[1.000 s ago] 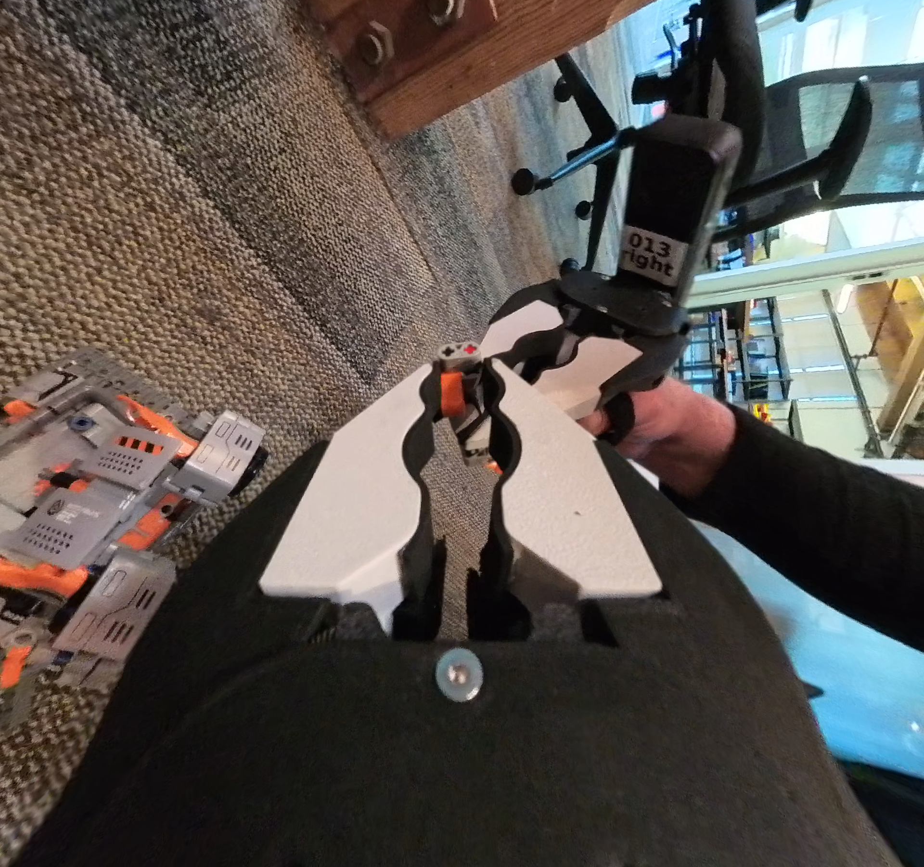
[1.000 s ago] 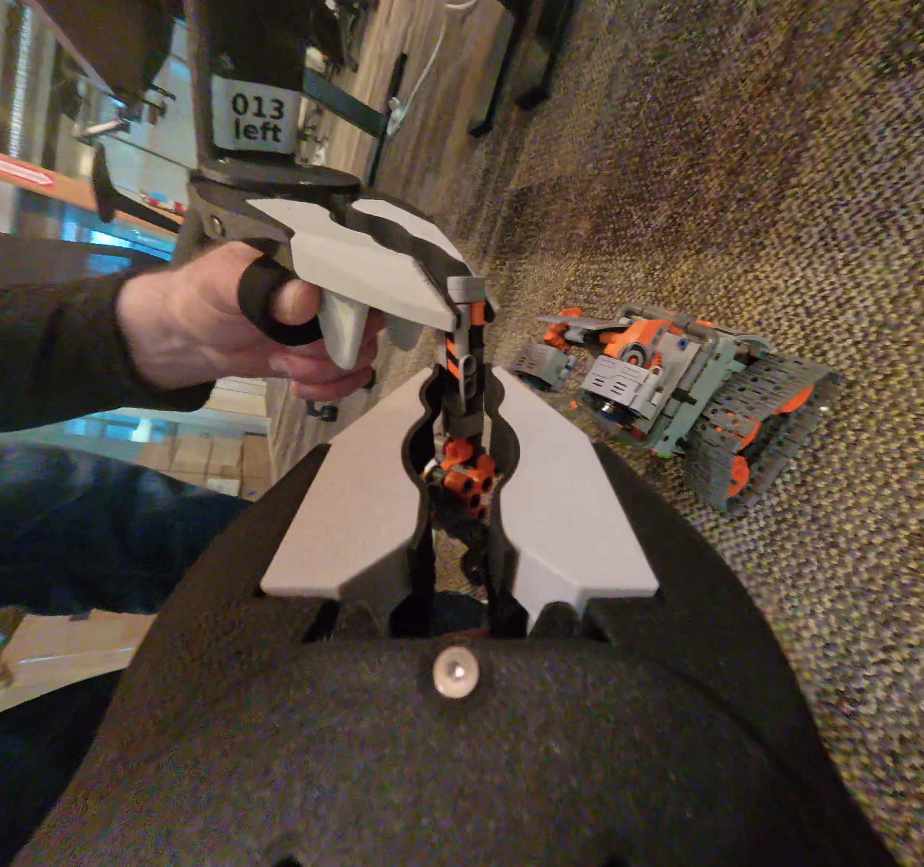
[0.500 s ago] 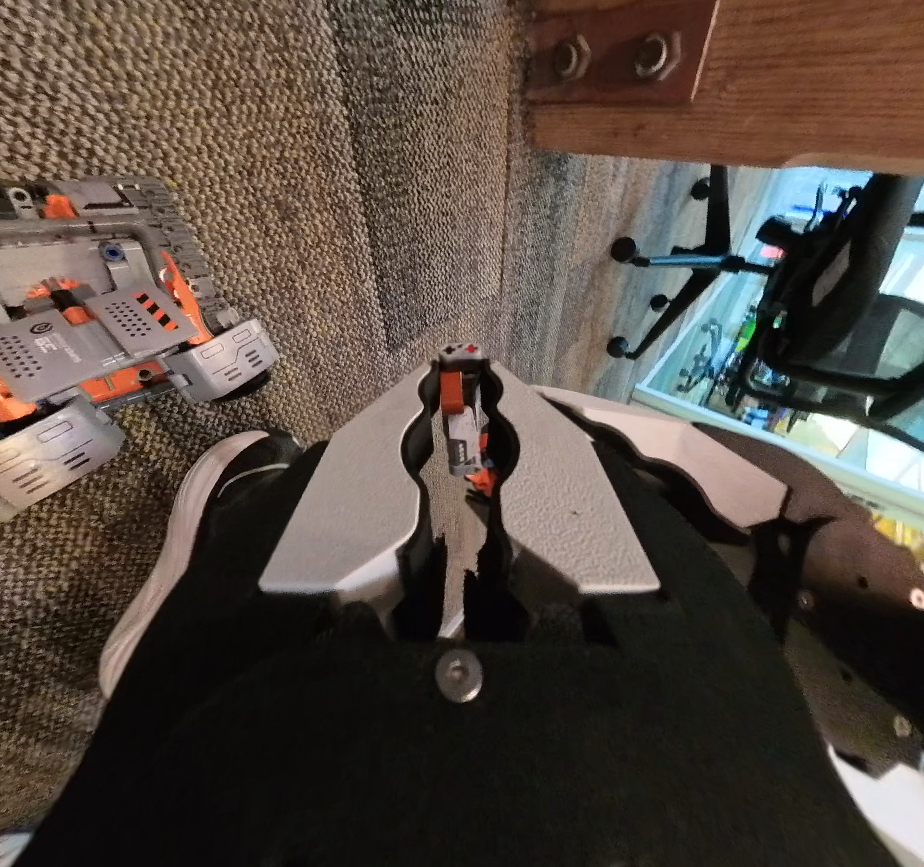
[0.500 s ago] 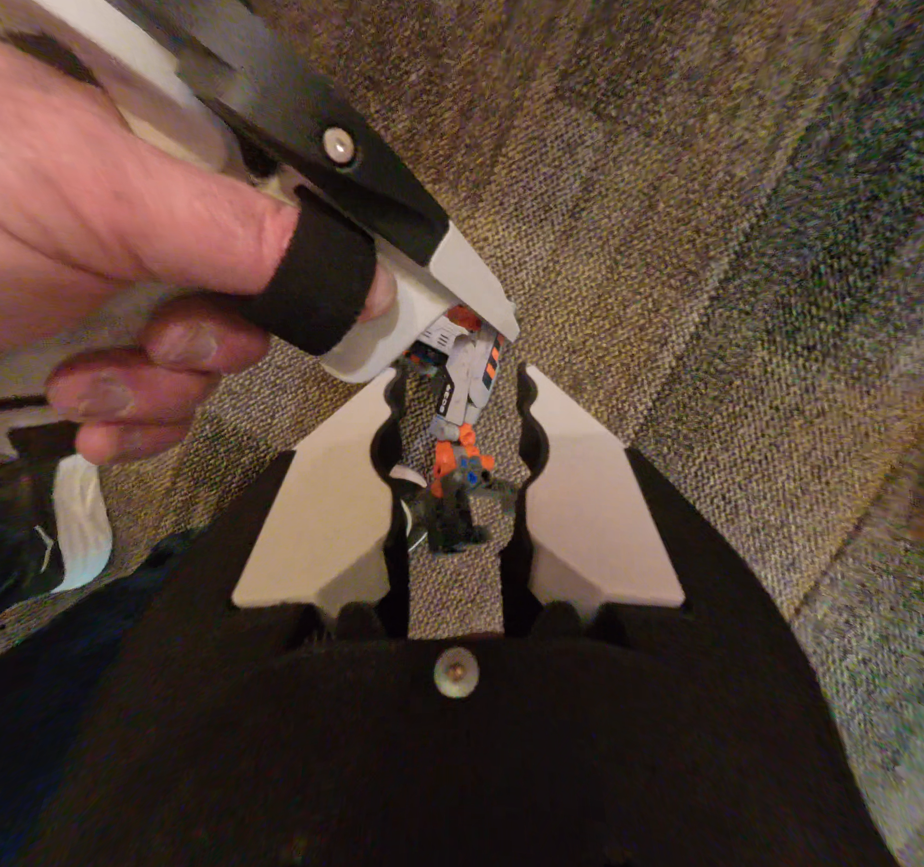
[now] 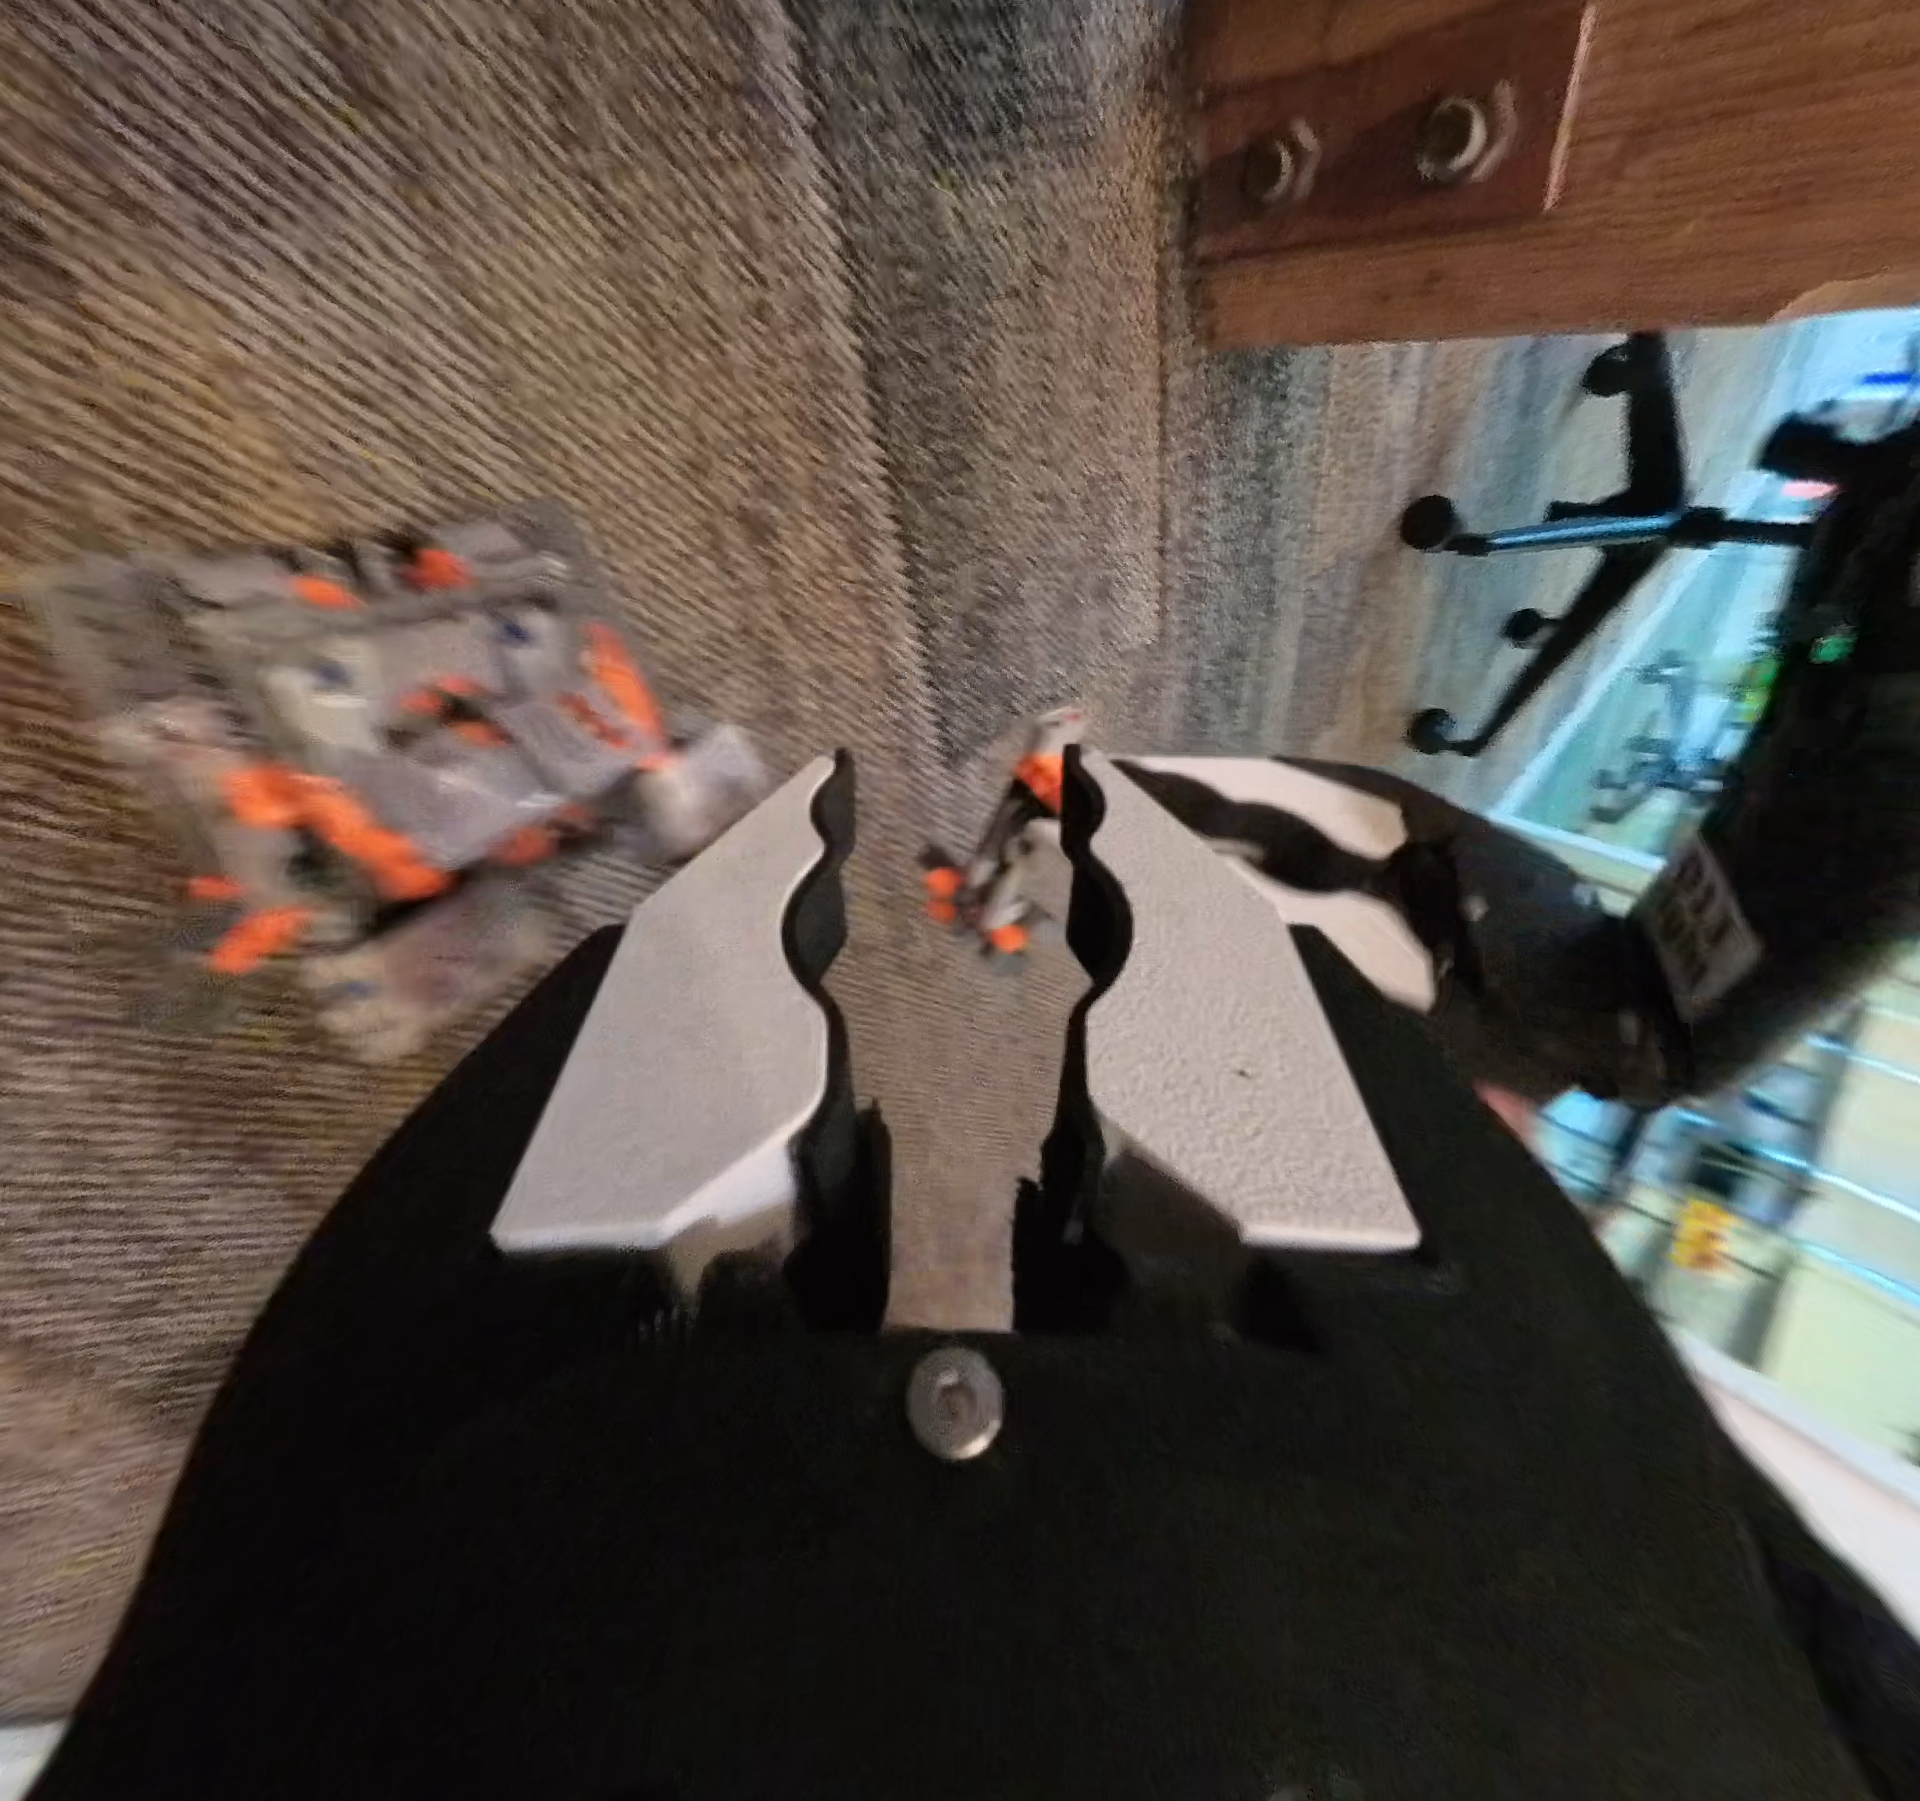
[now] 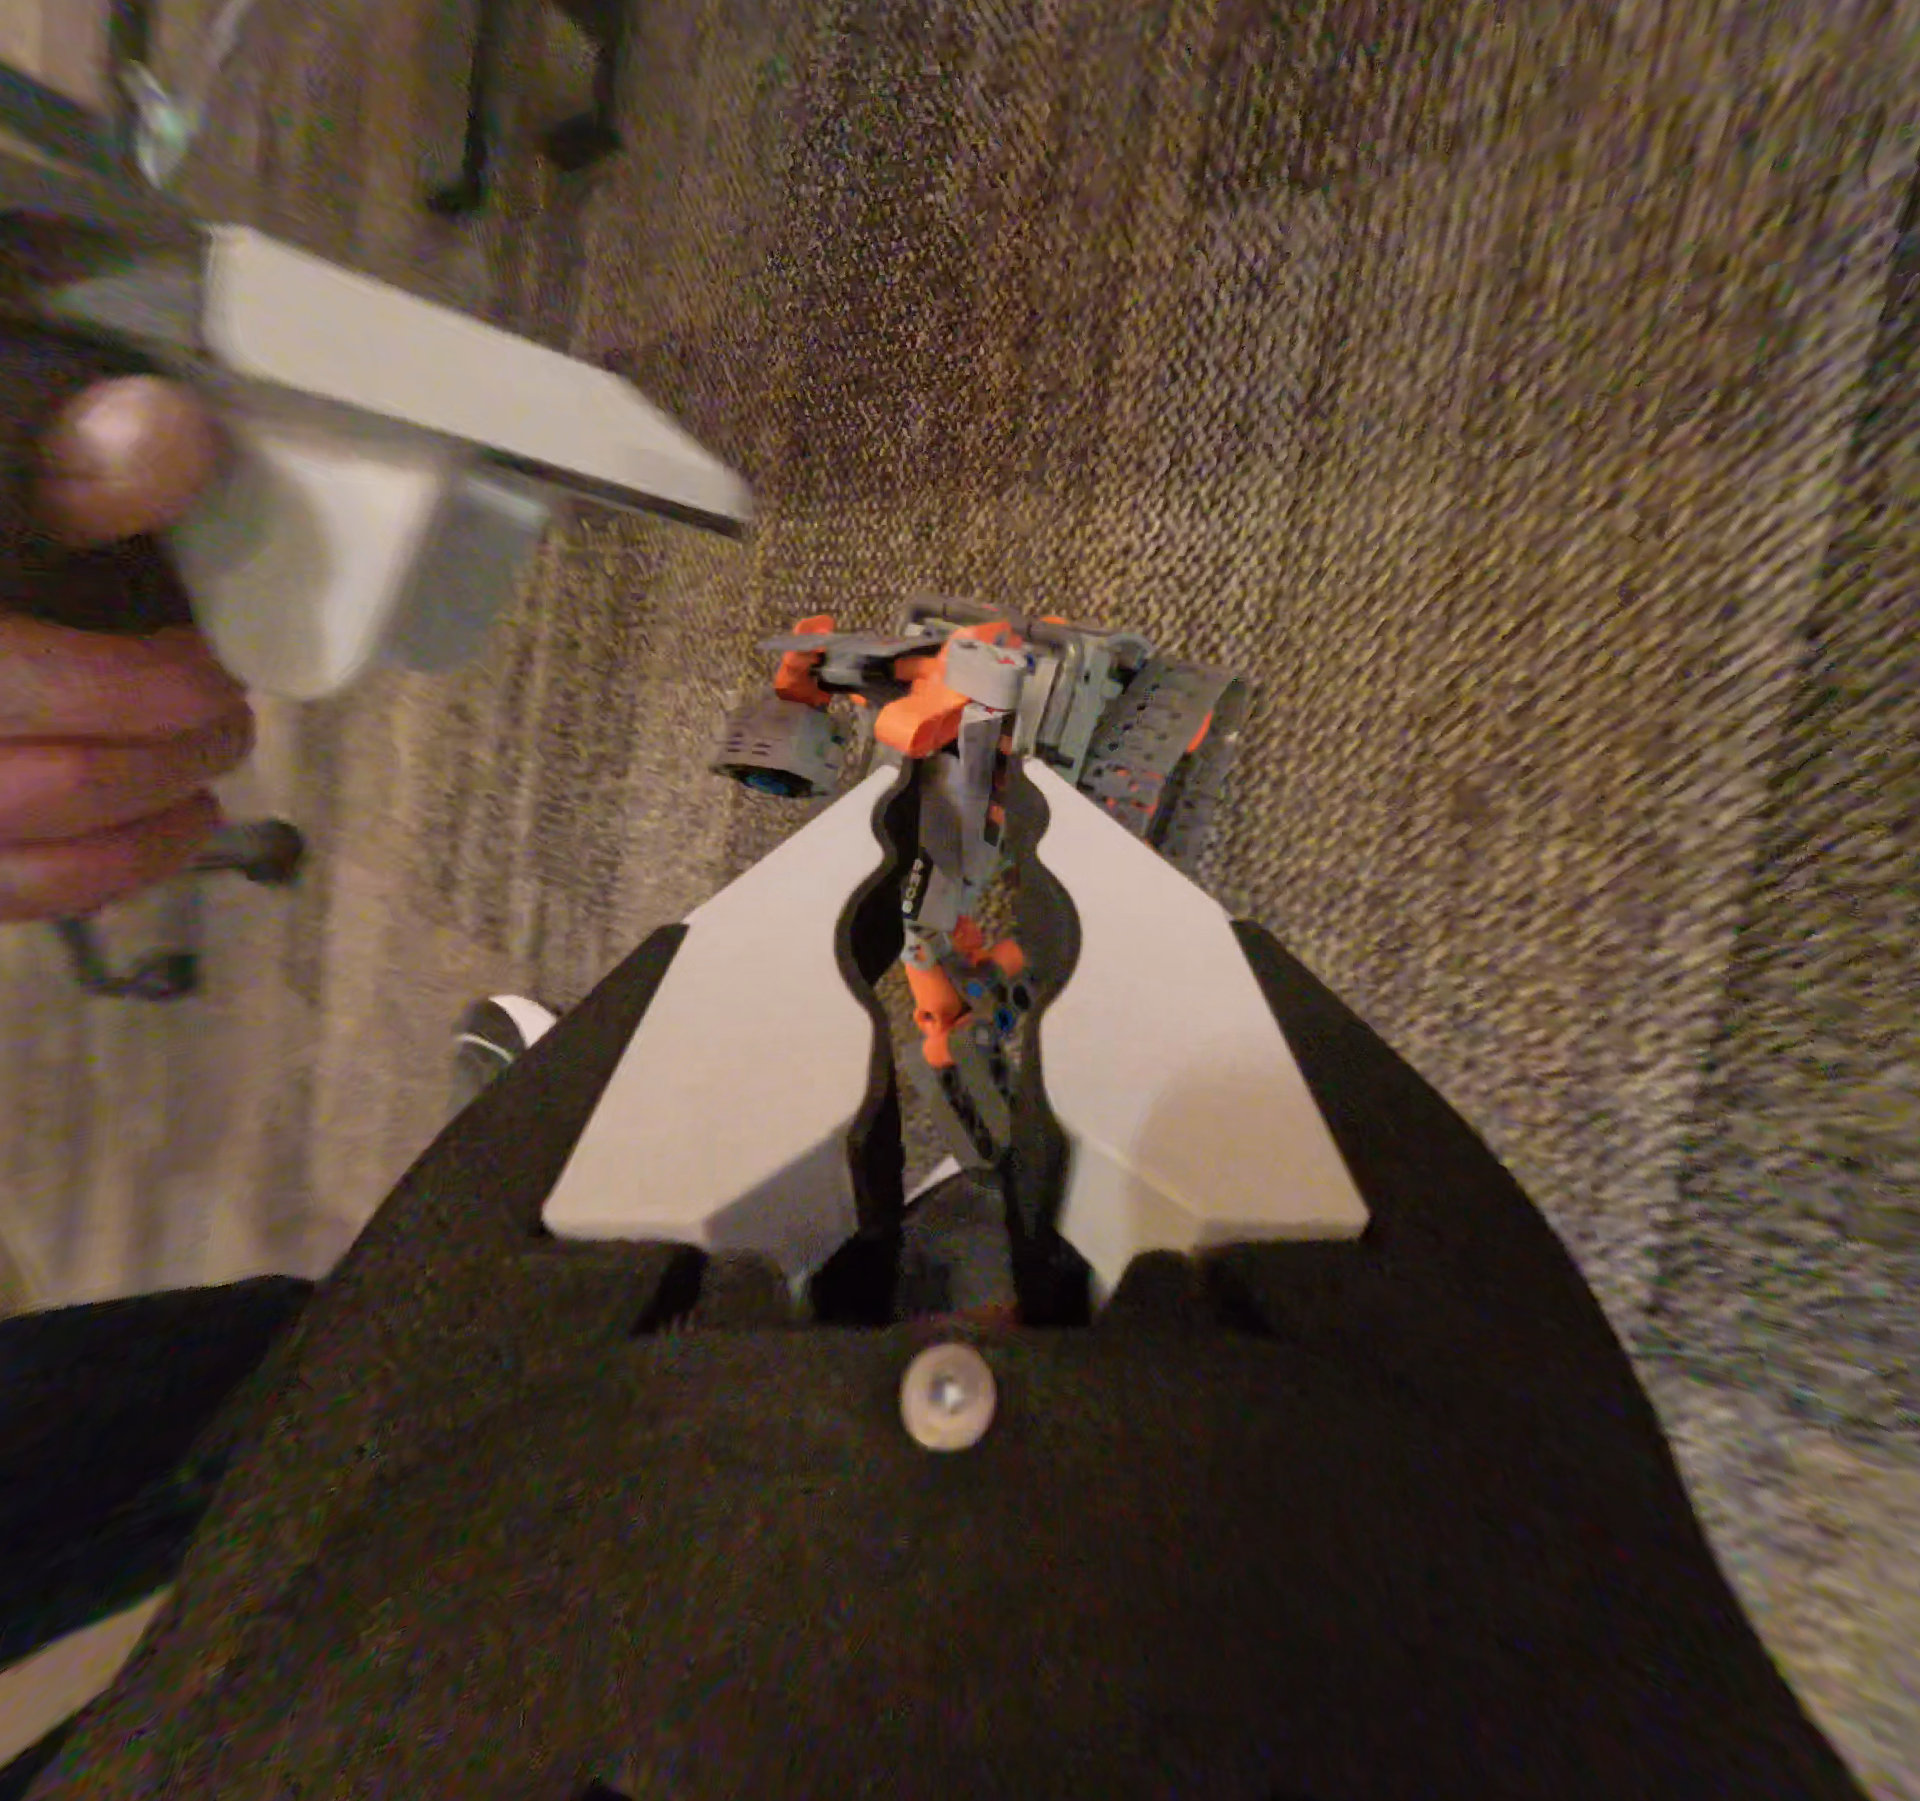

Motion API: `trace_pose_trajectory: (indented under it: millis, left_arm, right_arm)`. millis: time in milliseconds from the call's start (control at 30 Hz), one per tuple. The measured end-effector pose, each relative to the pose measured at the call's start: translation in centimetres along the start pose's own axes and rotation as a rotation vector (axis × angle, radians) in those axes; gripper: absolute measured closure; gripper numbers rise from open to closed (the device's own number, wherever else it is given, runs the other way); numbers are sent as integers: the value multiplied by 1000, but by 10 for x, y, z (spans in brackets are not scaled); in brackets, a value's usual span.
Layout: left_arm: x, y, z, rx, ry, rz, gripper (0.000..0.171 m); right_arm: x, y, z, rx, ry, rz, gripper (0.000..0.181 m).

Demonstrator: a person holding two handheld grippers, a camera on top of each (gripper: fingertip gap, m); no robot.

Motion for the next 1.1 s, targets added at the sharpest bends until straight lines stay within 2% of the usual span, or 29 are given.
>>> trace_pose_trajectory:
  millis: [67,167,267,333,533,600,867,1033,1100]
  left_arm:
    - [-10,42,-12,-105,-17,71,135]
    - [-23,99,-23,-180,-67,65,138]
    - [-17,133,-15,-166,-17,17,140]
    - [-15,147,-6,-183,-1,61,144]
    - [-6,174,24,-177,45,29,149]
    - [-4,173,33,-115,38,-24,149]
    - [4,177,48,-70,34,-60,157]
    - [9,174,55,-58,31,-68,161]
    - [9,173,56,-55,26,-58,165]
  right_arm:
    - [15,-13,18,-56,7,68,168]
    - [33,-23,47,-140,10,137,168]
    - [50,-34,71,-162,51,137,168]
    - [58,-38,85,-177,93,112,168]
    - [78,-43,117,-204,184,136,168]
    - [83,-44,123,-188,212,127,168]
    - [82,-44,134,-218,211,156,168]
    - [90,-47,138,-181,289,163,169]
    - [89,-45,137,-179,276,166,169]
Point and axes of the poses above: each gripper's, where its closed fingertips meet, z out along the fingers, x out of its underside, y = z × x across the jaws, the point moved 2 cm from there along -z, back along the fingers, and after that the axes turned 6 degrees about -z, right-handed, at the moved point
